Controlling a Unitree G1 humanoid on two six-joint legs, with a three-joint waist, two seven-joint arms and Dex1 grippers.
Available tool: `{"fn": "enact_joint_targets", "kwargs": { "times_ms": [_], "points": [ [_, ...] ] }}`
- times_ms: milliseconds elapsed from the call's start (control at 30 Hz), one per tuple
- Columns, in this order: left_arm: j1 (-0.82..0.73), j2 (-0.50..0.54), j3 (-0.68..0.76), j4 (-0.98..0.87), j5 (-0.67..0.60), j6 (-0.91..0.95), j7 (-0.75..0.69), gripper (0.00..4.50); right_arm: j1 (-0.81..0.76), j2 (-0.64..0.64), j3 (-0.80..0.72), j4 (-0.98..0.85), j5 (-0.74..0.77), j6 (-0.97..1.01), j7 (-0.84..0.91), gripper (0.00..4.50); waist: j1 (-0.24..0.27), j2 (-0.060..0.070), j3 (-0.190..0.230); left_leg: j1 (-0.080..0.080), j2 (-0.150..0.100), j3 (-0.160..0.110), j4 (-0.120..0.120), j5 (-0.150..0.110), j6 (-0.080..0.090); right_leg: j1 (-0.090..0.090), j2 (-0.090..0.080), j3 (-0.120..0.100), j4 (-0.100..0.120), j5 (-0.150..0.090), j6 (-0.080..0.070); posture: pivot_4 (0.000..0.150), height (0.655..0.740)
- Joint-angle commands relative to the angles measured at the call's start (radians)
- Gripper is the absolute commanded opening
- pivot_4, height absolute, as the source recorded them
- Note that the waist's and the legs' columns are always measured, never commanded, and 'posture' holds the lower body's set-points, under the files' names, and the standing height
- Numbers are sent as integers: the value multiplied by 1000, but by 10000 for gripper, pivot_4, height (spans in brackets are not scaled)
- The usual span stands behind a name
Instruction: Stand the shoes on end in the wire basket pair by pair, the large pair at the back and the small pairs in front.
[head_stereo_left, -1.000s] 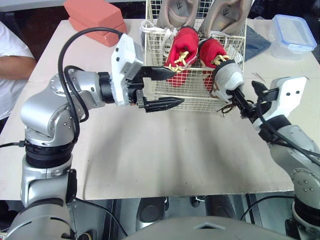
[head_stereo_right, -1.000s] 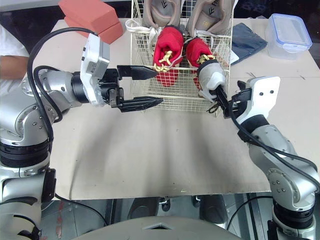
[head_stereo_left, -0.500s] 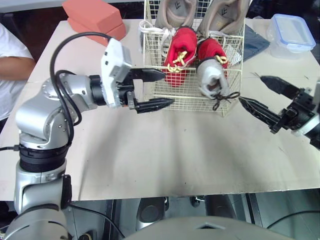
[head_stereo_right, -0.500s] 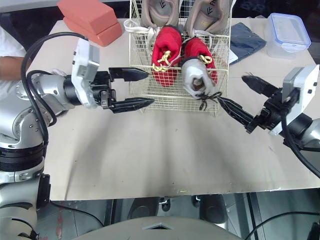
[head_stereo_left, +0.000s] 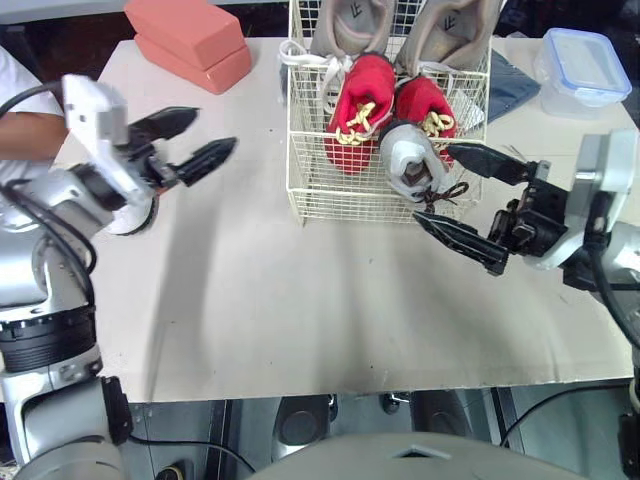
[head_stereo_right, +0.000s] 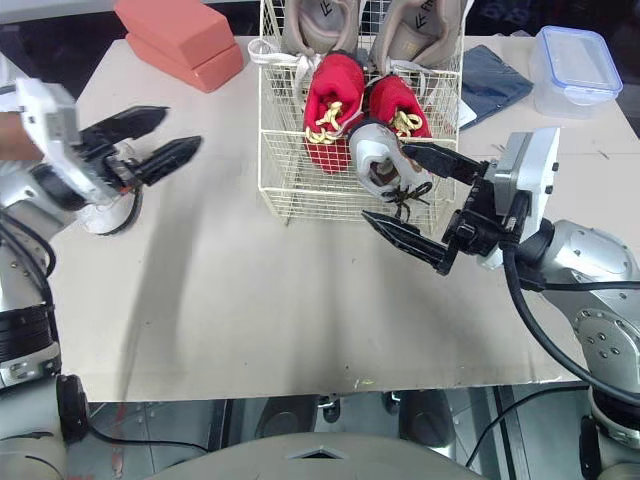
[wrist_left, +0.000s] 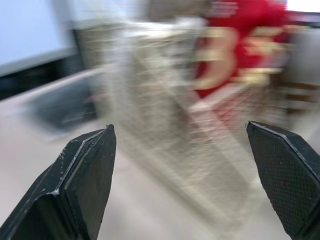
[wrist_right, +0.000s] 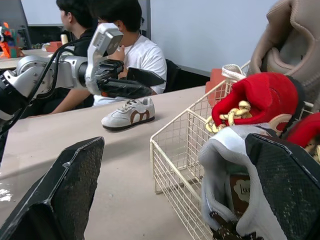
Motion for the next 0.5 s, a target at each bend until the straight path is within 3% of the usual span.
{"fn": "enact_joint_targets", "kwargs": {
  "times_ms": [33, 500],
  "points": [
    [7, 35, 125, 206, 68, -141, 58, 45000, -36, 4, 24, 6, -37, -45, 45, 44742, -1, 0, 0, 1, 0, 1, 0, 0, 0, 0, 0, 0, 0, 0, 0, 1500, 6860],
    [-58, 79, 110, 803, 219, -423, 83, 45000, -19, 68, 80, 6, -111, -82, 48, 44742, 2, -5, -2, -2, 0, 0, 0, 0, 0, -1, -2, -4, 0, 2, -3, 1500, 6860]
  ]
}}
